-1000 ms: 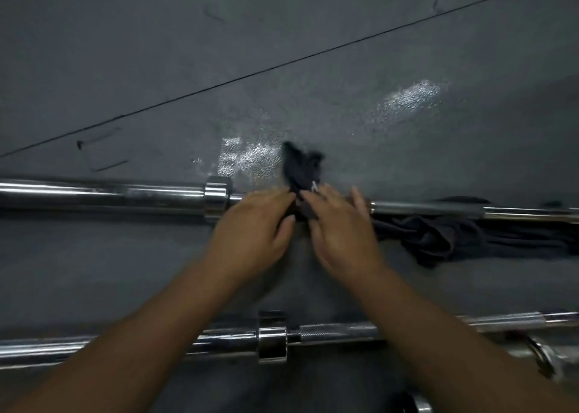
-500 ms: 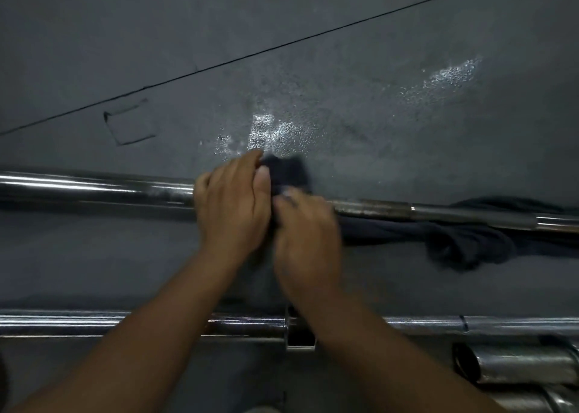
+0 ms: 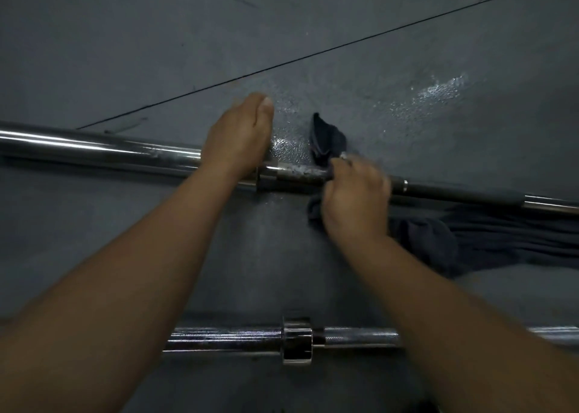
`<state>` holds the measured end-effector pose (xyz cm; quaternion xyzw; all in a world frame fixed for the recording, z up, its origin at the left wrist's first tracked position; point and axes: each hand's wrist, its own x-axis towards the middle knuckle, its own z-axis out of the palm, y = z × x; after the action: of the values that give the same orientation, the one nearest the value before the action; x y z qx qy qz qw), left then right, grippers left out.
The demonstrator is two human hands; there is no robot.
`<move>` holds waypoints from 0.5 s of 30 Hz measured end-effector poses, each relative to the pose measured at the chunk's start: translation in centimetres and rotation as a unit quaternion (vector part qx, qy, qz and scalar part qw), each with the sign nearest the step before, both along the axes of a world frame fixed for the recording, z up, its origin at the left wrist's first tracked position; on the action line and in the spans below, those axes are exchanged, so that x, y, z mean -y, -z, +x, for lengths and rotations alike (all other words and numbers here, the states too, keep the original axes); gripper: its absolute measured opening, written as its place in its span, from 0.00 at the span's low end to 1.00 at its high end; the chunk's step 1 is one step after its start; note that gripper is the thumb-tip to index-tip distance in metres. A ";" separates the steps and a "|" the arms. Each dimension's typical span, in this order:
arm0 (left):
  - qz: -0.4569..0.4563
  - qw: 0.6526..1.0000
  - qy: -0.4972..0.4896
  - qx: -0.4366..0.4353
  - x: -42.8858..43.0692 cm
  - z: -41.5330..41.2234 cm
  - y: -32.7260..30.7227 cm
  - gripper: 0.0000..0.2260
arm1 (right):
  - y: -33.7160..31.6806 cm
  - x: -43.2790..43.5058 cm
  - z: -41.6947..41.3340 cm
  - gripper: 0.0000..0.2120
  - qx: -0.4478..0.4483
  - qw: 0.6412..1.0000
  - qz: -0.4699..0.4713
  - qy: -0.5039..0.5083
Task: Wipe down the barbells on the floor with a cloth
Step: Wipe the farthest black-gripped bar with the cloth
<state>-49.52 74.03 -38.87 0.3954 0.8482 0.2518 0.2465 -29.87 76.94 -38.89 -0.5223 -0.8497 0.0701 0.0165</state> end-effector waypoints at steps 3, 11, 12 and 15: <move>-0.055 0.996 0.039 -0.055 2.7 1.3 -0.4 0.18 | -0.4 4.2 -3.3 0.16 -0.096 0.984 -0.067 -0.134; 0.275 0.815 -0.348 0.373 11.3 2.9 -1.2 0.17 | -2.7 8.8 -5.7 0.18 -0.269 0.941 -0.197 -0.061; 0.280 0.828 -0.356 0.331 12.3 3.5 -1.3 0.15 | -2.6 11.4 -5.5 0.17 -0.221 0.942 -0.180 -0.175; 0.307 0.849 -0.312 0.295 14.3 5.3 -1.0 0.12 | -1.7 13.2 -2.0 0.17 -0.141 0.916 -0.142 -0.349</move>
<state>-44.22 59.74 -37.83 0.0724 0.6937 0.6679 0.2598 -31.91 63.69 -37.18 -0.1743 -0.9478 0.2645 0.0365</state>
